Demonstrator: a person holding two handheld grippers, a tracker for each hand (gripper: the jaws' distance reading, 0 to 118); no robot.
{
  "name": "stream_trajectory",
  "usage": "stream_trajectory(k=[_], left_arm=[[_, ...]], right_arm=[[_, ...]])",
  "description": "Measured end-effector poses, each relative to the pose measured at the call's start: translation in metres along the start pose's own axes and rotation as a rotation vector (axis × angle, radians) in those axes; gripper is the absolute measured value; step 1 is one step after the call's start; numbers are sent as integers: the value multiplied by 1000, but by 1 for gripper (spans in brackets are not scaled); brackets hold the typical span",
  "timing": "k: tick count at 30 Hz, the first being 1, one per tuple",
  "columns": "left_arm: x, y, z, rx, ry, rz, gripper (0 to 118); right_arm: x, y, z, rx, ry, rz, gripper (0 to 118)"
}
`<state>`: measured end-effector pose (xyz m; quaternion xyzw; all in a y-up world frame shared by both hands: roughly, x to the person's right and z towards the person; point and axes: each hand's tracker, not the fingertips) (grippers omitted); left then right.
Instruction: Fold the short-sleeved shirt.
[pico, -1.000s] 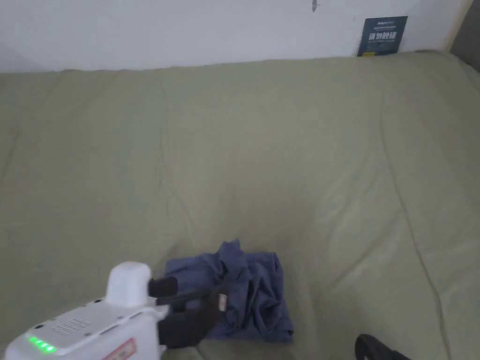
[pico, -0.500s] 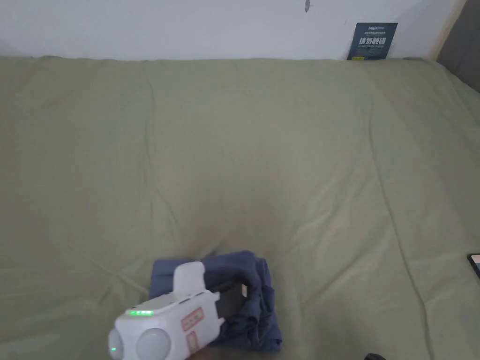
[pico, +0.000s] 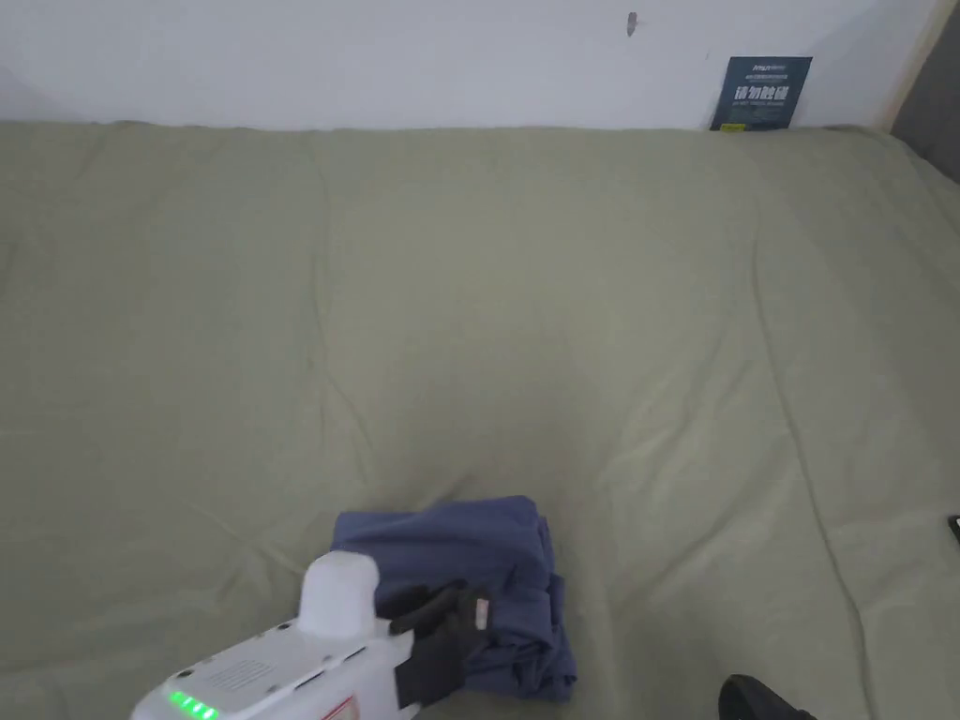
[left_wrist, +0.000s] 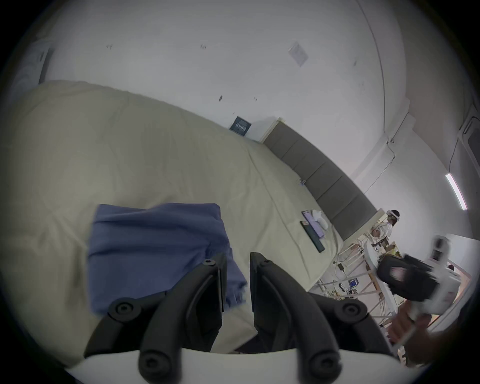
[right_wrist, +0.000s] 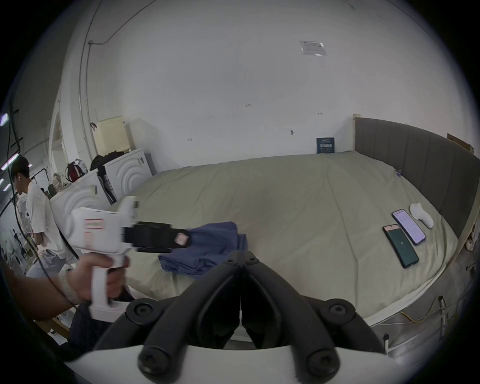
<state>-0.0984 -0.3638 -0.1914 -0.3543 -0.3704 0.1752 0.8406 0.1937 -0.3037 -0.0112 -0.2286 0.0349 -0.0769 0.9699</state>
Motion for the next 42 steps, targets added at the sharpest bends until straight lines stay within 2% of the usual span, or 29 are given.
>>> stream_trajectory(k=[4, 10, 13, 16, 17, 18, 19, 20, 21, 22, 23, 25, 26, 29, 33, 35, 39, 40, 41, 42], left_arm=[[-6, -18, 68, 54, 8, 62, 21], [-25, -28, 100, 77, 73, 89, 21], [-38, -25, 101, 81, 82, 114, 21], [-55, -21, 102, 87, 99, 118, 24], [-63, -19, 102, 89, 103, 141, 36], [-74, -17, 100, 83, 94, 190, 36], [-85, -14, 99, 70, 79, 230, 43], [-97, -12, 95, 69, 64, 259, 70], [-108, -10, 91, 65, 39, 282, 91], [-119, -9, 87, 76, 13, 313, 97], [-131, -7, 82, 86, -28, 353, 97], [-159, -6, 62, 41, -135, 459, 97], [-172, -6, 50, 33, -169, 502, 97], [-202, -9, 14, -34, -212, 596, 97], [-222, -19, -36, -160, -349, 698, 97], [-214, -15, -54, -152, -477, 645, 97], [-189, -8, -87, -211, -402, 574, 94], [-185, -4, -86, -223, -387, 545, 87], [-181, -2, -84, -230, -355, 534, 61], [-181, -1, -81, -241, -304, 543, 30]], right_arm=[[-15, -1, -13, -5, 52, 3, 0], [-38, 6, -54, -66, 209, -3, 0], [-34, 4, -112, -205, 286, -86, 0], [-18, -3, -176, -310, 373, -259, 0], [-9, -7, -196, -360, 420, -352, 0], [1, -14, -217, -405, 447, -444, 0], [11, -23, -235, -461, 476, -531, 0], [20, -33, -248, -496, 454, -578, 0], [27, -42, -256, -508, 399, -584, 0], [34, -51, -262, -539, 342, -559, 0], [41, -58, -267, -569, 338, -572, 0], [56, -63, -267, -513, 443, -745, 0], [56, -62, -263, -524, 424, -752, 0], [55, -62, -263, -512, 432, -687, 0], [55, -62, -264, -511, 438, -686, 0], [55, -62, -264, -510, 444, -682, 0], [56, -62, -265, -510, 453, -673, 0], [56, -62, -265, -510, 457, -673, 0], [57, -61, -265, -510, 459, -675, 0], [58, -61, -265, -511, 461, -674, 0]])
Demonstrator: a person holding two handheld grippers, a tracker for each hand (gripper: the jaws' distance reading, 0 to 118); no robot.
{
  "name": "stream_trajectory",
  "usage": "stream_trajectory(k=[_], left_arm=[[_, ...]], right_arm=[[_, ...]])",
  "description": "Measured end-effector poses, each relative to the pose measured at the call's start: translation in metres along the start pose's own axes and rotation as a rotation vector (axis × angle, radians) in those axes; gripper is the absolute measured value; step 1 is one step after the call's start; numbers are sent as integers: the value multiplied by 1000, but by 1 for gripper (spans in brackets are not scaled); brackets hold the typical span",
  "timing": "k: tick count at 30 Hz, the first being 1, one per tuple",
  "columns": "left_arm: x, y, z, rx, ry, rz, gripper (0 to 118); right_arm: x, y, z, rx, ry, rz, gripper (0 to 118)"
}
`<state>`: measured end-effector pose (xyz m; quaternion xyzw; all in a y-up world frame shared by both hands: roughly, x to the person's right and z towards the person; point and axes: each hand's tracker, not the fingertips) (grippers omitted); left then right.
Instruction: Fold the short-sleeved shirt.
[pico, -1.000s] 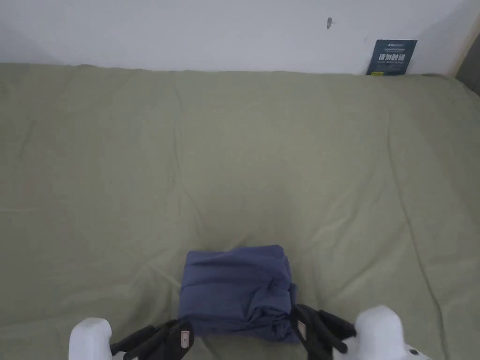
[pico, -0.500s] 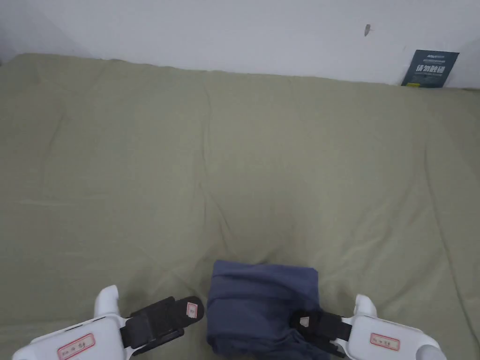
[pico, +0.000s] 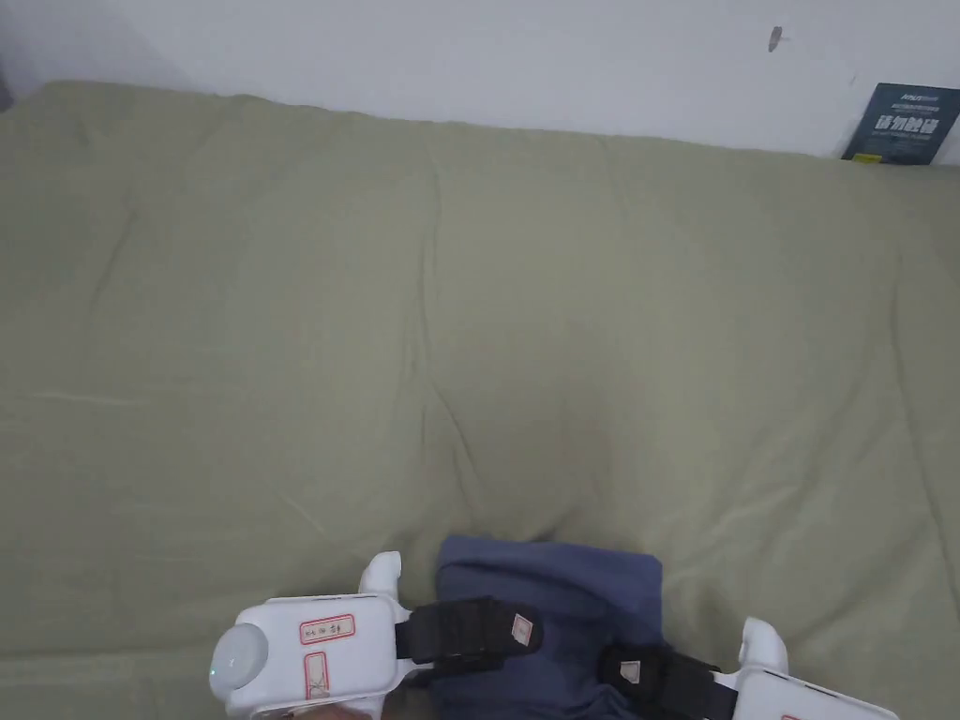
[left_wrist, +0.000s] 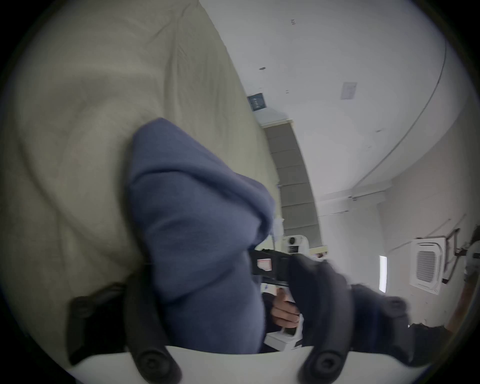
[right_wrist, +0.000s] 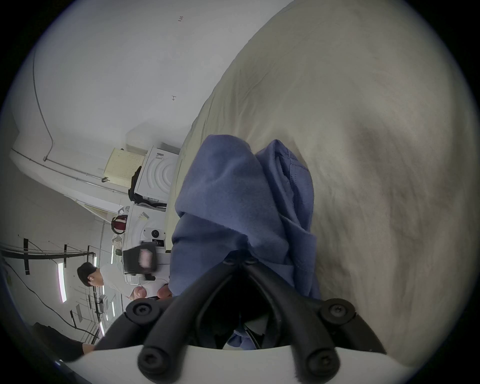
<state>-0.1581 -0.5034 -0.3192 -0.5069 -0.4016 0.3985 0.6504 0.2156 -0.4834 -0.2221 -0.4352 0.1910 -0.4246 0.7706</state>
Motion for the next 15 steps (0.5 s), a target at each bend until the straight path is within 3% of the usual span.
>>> stream_trajectory(k=[2, 4, 8, 15], left_arm=[[-3, 0, 3, -8, 126, 8, 27], [-1, -5, 6, -10, 76, 32, 27], [18, -8, 14, 21, 109, -21, 27], [19, 12, 130, 49, 153, -120, 26]], right_arm=[[-2, -1, 1, 4, -3, 24, 0], [-8, -4, 2, 4, -7, 69, 0], [-22, -13, 17, 48, 15, 122, 0], [-43, -45, 61, 66, 4, 170, 0]])
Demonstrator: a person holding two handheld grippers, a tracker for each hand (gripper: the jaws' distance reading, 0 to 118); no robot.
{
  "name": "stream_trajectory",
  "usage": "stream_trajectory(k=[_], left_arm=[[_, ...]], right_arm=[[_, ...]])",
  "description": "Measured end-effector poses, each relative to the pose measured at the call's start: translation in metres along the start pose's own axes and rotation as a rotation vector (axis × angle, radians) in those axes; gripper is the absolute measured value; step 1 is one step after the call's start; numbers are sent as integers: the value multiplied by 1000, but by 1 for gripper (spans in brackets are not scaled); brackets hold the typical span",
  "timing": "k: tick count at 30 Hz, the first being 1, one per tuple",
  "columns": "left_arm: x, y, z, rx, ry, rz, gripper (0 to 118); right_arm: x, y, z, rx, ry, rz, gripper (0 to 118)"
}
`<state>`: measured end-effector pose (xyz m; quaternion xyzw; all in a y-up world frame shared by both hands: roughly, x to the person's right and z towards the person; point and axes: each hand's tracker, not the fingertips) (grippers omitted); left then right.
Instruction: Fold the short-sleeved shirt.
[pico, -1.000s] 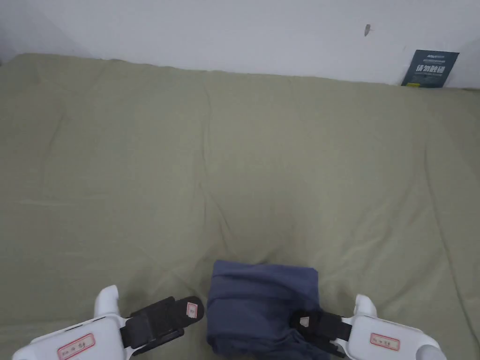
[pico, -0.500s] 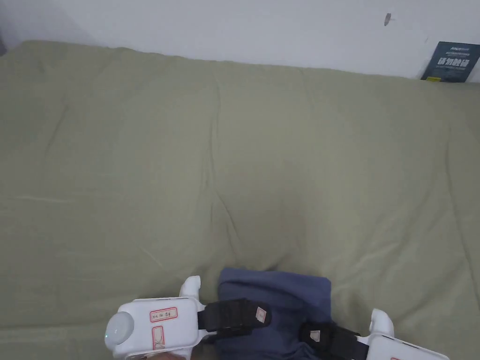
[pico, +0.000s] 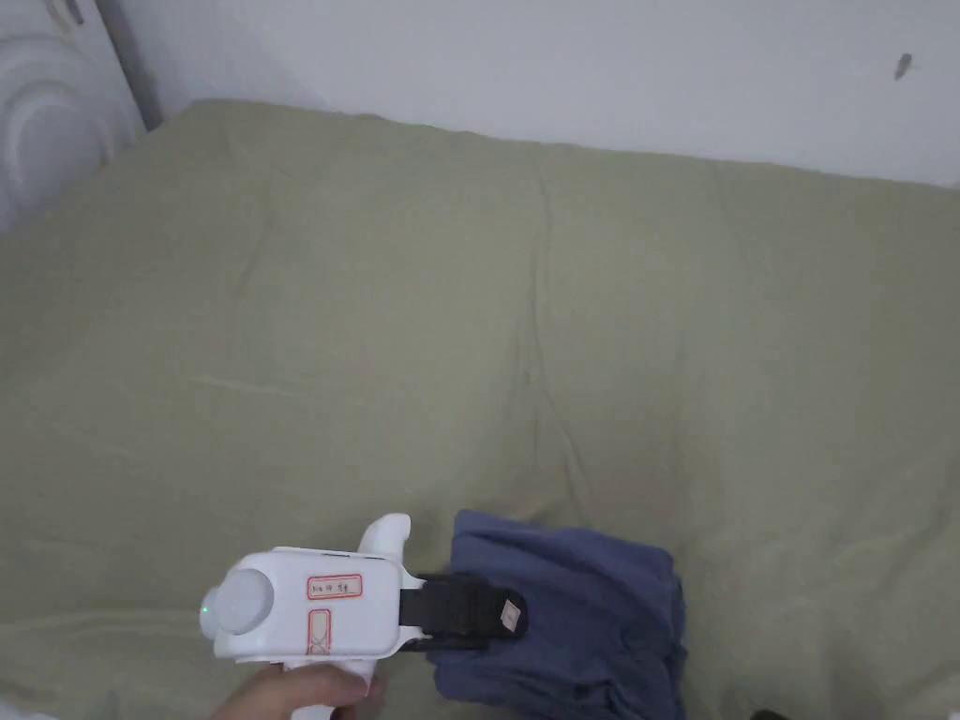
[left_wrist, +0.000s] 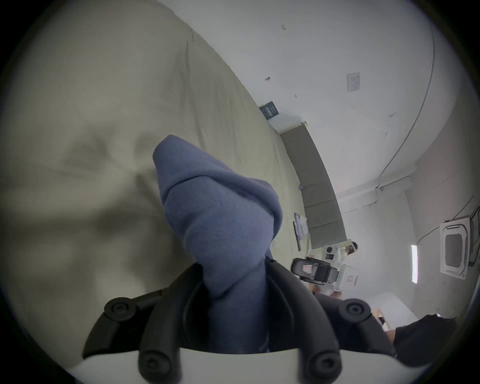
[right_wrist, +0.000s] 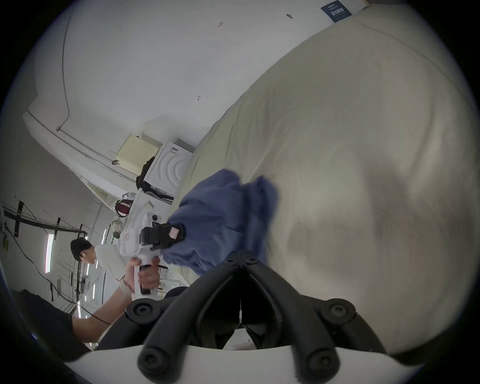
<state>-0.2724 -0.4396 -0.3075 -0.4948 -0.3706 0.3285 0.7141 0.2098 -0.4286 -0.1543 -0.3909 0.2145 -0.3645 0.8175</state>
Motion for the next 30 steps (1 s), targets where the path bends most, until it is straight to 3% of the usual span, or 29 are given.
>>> stream_trajectory(k=[7, 13, 22, 23, 25, 26, 28, 30], left_arm=[[-75, 33, 162, 69, 150, 36, 26], [-131, 61, 257, 86, 278, 24, 26], [-167, 55, 277, 48, 263, 110, 27], [-168, 54, 279, 63, 246, 117, 34], [-176, 51, 296, 123, 214, 130, 79], [-175, 49, 305, 142, 182, 134, 94], [-152, 41, 327, 171, 125, 117, 94], [-140, 36, 357, 183, 226, 95, 94]], right_arm=[[-25, -35, 11, 6, -64, -36, 0], [-52, -46, 8, 16, -82, -30, 0], [-74, -45, 2, 6, -103, -10, 0], [-75, -45, 1, 6, -103, -8, 0], [-68, -44, 6, 8, -106, -9, 0], [-68, -44, 7, 8, -107, -6, 0], [-72, -45, 10, 4, -108, 9, 0], [-74, -47, 12, 4, -98, 26, 0]])
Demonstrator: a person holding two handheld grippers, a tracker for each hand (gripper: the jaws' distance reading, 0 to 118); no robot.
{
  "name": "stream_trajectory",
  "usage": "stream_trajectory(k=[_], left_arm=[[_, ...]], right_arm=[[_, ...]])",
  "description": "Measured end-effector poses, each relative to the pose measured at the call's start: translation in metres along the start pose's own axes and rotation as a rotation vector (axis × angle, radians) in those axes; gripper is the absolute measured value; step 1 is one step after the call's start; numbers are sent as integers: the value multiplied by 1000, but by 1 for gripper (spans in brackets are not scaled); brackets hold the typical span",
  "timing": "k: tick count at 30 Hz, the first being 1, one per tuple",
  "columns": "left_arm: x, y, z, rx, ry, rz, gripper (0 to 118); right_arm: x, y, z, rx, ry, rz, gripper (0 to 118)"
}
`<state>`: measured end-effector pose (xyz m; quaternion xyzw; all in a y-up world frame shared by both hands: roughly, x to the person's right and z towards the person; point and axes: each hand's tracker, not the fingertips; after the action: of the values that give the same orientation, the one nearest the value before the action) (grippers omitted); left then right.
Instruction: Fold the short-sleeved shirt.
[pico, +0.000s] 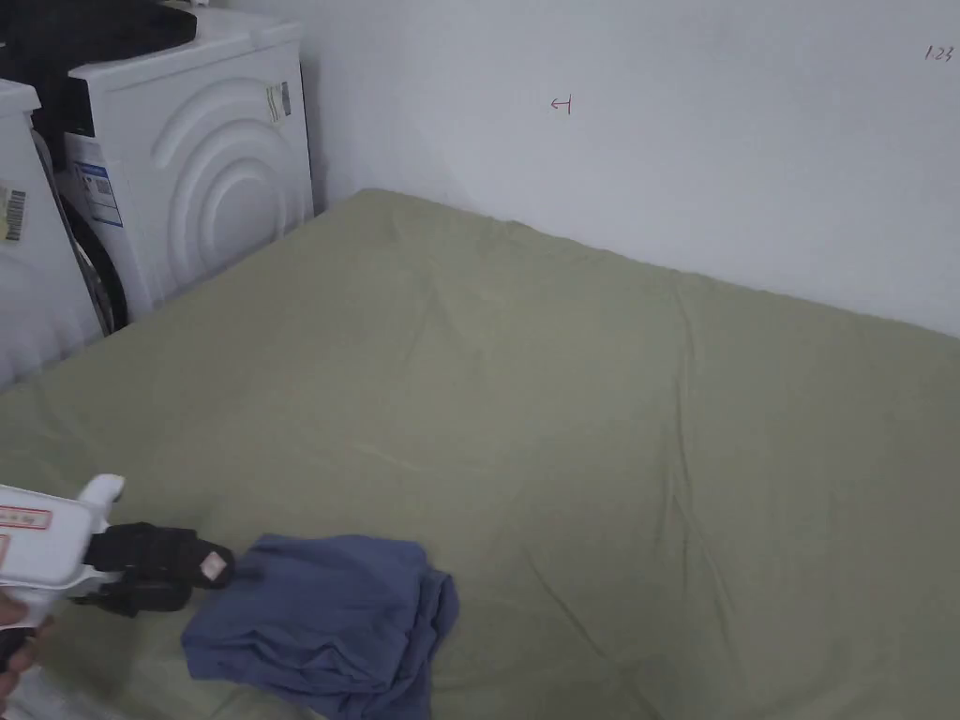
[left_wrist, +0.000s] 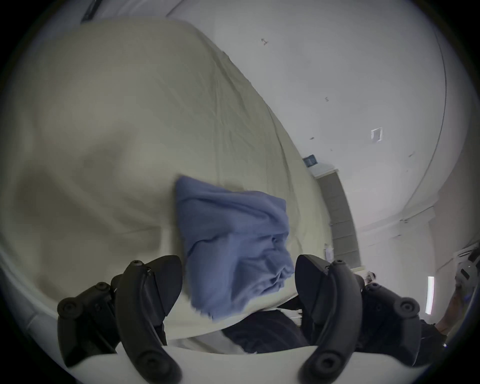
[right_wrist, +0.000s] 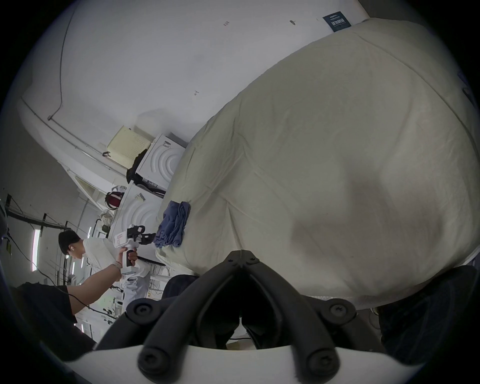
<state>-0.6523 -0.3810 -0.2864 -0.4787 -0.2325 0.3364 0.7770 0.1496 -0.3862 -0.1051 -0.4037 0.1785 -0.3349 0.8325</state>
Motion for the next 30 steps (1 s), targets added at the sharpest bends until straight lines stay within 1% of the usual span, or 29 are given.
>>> stream_trajectory(k=[1, 2, 3, 4, 5, 6, 7, 8, 9, 10, 11, 12, 13, 15, 16, 17, 18, 19, 20, 22, 24, 25, 27, 28, 30], left_arm=[[3, -1, 16, 4, 61, -9, 94], [-18, 9, 31, 12, 128, -27, 94], [-13, 9, 44, 26, 210, -53, 94], [-4, 6, 50, 50, 298, -85, 94], [5, 3, 56, 99, 418, -109, 94], [26, -4, 59, 127, 502, -113, 94], [45, -12, 59, 160, 532, -144, 90], [67, -23, 55, 208, 557, -184, 76], [99, -38, 48, 311, 563, -325, 56], [137, -58, 35, 419, 546, -428, 39], [168, -73, 22, 488, 552, -490, 34], [203, -90, 5, 546, 581, -542, 34], [237, -110, -11, 605, 579, -615, 34], [303, -150, -40, 756, 523, -793, 30], [334, -167, -56, 812, 540, -857, 27], [358, -182, -70, 866, 541, -889, 22], [369, -190, -80, 902, 505, -911, 21], [389, -201, -88, 926, 431, -913, 21], [408, -210, -95, 949, 398, -913, 21], [442, -222, -105, 957, 353, -881, 21], [463, -230, -108, 976, 327, -859, 21], [470, -232, -107, 990, 300, -859, 21], [487, -236, -105, 1030, 250, -854, 21], [493, -235, -104, 1038, 249, -853, 21], [507, -230, -105, 1039, 283, -896, 21]], right_arm=[[-1, -1, 1, 1, 3, 7, 0], [-3, -1, 1, 2, 2, 16, 0], [-4, -1, 2, 5, -4, 31, 0], [-6, -1, 4, 15, -19, 55, 0], [-11, 1, 7, 30, -45, 100, 0], [-17, 4, 10, 37, -75, 137, 0], [-24, 8, 14, 49, -126, 176, 0], [-30, 13, 18, 66, -160, 216, 0], [-38, 18, 25, 93, -190, 263, 0], [-47, 24, 32, 126, -225, 314, 0], [-50, 30, 39, 162, -258, 363, 0], [-59, 35, 48, 215, -291, 422, 0], [-69, 40, 58, 270, -317, 467, 0], [-90, 48, 78, 393, -350, 530, 0], [-102, 52, 90, 459, -354, 562, 0], [-111, 56, 101, 517, -355, 594, 0], [-120, 61, 113, 572, -346, 627, 0], [-132, 64, 127, 632, -352, 656, 0], [-140, 66, 139, 686, -362, 681, 0], [-156, 68, 162, 793, -393, 740, 0], [-167, 72, 177, 847, -440, 786, 0], [-170, 73, 184, 868, -457, 798, 0], [-172, 76, 191, 886, -457, 797, 0], [-171, 77, 194, 897, -449, 790, 0], [-170, 79, 196, 921, -449, 774, 0]])
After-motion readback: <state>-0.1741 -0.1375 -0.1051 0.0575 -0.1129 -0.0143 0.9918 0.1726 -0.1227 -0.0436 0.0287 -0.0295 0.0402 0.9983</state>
